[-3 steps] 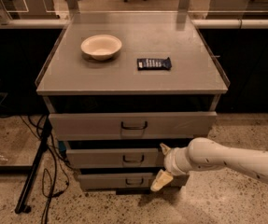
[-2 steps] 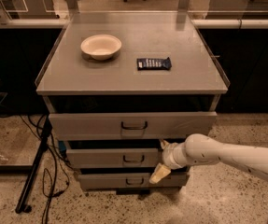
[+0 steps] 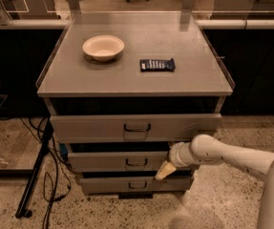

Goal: Open middle drawer

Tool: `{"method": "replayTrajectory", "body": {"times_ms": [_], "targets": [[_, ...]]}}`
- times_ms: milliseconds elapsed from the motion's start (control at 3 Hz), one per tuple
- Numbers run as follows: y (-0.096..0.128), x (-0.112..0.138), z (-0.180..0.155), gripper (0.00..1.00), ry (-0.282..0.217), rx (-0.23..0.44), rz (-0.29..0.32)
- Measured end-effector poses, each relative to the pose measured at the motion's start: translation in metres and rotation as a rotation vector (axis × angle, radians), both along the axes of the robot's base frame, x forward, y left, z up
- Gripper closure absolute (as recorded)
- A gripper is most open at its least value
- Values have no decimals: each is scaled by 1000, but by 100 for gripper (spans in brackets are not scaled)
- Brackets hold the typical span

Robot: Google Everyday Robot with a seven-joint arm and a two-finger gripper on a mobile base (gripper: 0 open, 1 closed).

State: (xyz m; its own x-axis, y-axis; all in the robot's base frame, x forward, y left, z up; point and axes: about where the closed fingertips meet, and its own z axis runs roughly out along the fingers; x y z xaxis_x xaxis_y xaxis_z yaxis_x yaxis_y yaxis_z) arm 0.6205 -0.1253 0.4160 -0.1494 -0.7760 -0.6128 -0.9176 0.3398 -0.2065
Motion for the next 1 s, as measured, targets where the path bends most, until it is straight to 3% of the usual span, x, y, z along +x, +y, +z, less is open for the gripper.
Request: {"method": "replayTrajectory", "body": {"times_ms": [333,1000], "targets": [[-8,-1,-16,0,30,30,-31],[-7,-1,-11,42,30,30,-31]]}}
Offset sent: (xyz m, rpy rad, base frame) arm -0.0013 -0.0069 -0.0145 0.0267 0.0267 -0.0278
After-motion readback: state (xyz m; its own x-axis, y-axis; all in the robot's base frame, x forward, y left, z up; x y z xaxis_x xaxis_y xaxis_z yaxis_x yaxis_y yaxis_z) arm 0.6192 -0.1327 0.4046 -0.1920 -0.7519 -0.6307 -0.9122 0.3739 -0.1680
